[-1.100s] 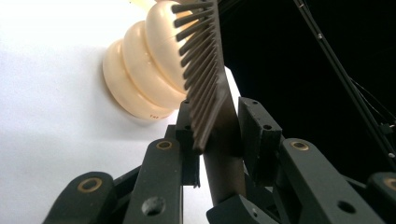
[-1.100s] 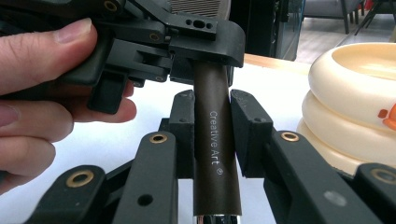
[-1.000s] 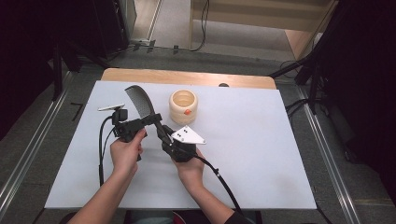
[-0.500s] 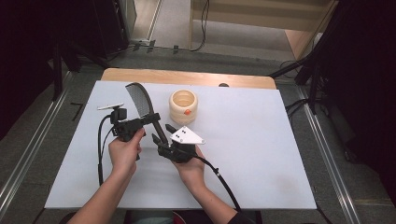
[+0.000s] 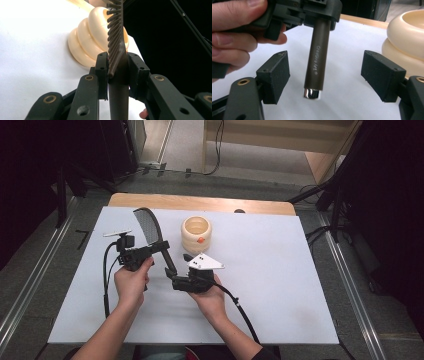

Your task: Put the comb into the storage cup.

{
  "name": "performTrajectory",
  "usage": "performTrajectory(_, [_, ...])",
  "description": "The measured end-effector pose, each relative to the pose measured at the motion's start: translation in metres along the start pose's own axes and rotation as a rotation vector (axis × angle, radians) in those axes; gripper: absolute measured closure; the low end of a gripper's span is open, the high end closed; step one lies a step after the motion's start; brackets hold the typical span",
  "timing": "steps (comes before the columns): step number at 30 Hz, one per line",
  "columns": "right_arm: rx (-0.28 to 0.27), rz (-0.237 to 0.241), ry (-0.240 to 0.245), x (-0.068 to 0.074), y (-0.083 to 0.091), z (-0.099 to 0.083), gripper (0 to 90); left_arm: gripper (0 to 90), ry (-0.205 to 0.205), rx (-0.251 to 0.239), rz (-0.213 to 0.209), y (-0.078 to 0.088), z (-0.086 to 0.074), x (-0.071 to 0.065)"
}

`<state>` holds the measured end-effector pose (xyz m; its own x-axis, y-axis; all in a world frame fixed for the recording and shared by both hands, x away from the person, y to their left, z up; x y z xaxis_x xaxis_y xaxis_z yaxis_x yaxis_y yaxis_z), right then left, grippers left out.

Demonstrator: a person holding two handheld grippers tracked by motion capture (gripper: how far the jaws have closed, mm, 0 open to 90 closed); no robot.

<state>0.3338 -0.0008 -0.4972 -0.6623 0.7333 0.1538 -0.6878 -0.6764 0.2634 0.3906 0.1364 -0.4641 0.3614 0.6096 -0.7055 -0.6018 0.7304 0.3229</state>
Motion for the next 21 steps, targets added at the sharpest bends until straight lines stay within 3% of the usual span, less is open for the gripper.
performTrajectory(13, [0.059,0.072,-0.004,-0.005,0.012,-0.002,21.1,72.9,-0.037,0.01,0.017,0.001,0.002,0.0])
performTrajectory(21, [0.069,0.073,0.01,-0.011,0.02,-0.005,21.0,72.9,-0.053,0.013,0.023,0.001,0.002,0.001])
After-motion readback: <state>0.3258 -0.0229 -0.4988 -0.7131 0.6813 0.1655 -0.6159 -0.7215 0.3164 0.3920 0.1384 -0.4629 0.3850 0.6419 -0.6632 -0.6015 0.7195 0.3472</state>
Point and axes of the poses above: each handheld gripper's, and its own axes: y roughly backward along the jaws, z roughly out of its top, x roughly to its left, the point moved 6 cm from there along -y, roughly forward along the jaws, and after that the axes turned 5 degrees about -x, right-handed, at the moved point
